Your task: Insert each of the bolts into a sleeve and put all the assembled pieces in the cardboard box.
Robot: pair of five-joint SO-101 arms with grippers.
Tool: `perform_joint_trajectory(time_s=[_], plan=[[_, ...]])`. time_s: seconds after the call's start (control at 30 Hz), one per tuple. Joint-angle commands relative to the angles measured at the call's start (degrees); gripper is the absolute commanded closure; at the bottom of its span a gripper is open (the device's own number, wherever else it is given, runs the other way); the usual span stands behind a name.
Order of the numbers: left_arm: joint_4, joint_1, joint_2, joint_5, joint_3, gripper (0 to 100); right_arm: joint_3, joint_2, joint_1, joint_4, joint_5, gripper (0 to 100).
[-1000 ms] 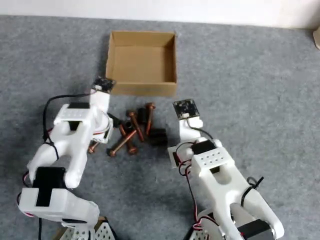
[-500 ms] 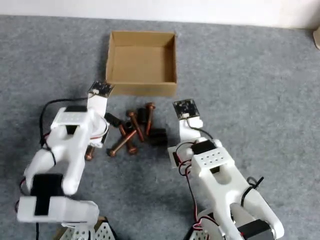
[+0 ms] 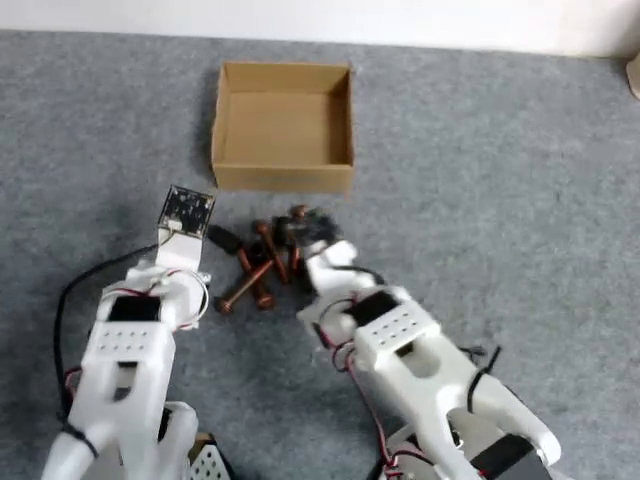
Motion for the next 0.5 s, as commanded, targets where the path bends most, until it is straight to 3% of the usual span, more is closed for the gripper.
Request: perform_joint_trajectory(time_s=[0.0, 0.17, 0.47], plan=[[-1.49, -2.59, -3.47, 0.62, -0.48, 100, -8.13, 2.68, -4.97, -1.19, -0.53, 62.2], [-3.78, -10.77, -3.82, 9.23, -0.75, 100, -21.85, 17.36, -6.81, -1.1, -0.79, 62.2], [-4.04, -16.04, -3.82, 13.71, -1.71, 100, -38.55, 35.21, -8.84, -1.45, -0.97, 62.2]])
